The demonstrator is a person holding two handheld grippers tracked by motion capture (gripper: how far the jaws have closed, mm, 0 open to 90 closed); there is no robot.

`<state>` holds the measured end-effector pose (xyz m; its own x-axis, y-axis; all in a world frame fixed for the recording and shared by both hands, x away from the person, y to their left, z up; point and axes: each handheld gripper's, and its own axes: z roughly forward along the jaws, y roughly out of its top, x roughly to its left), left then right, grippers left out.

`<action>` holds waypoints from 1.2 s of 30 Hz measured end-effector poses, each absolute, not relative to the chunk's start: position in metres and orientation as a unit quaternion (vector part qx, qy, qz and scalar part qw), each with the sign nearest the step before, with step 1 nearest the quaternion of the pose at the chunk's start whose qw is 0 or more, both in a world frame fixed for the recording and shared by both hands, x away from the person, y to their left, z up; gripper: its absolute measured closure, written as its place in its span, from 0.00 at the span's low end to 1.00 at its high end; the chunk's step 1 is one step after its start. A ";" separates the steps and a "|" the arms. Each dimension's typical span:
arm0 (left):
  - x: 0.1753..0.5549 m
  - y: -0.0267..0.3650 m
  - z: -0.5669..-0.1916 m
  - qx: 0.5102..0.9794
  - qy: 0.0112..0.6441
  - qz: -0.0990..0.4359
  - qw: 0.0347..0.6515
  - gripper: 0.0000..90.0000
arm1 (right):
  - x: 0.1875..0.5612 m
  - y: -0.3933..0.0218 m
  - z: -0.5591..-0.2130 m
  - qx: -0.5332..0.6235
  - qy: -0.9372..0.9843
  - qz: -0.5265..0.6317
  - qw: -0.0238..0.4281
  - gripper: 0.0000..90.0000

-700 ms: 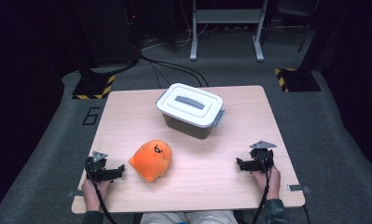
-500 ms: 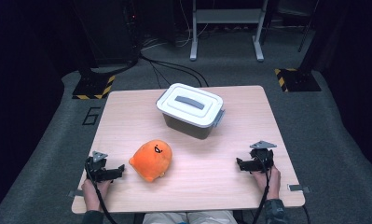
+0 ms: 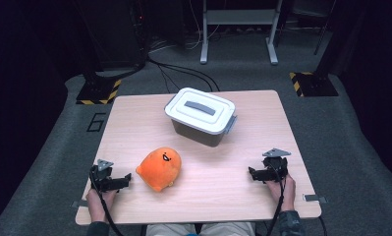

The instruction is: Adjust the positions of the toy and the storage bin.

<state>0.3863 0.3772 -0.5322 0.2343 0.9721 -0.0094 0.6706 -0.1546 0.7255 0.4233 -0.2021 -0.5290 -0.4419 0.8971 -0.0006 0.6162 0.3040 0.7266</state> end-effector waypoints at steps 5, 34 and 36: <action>0.386 0.377 -0.532 0.720 0.570 0.243 0.313 0.02 | 0.424 -0.202 -0.529 0.485 0.782 0.334 0.207 0.02; 0.380 0.381 -0.510 0.737 0.538 0.234 0.337 0.00 | 0.426 -0.201 -0.529 0.480 0.784 0.336 0.206 0.01; 0.379 0.381 -0.505 0.737 0.536 0.235 0.339 0.00 | 0.426 -0.201 -0.529 0.480 0.784 0.336 0.205 0.01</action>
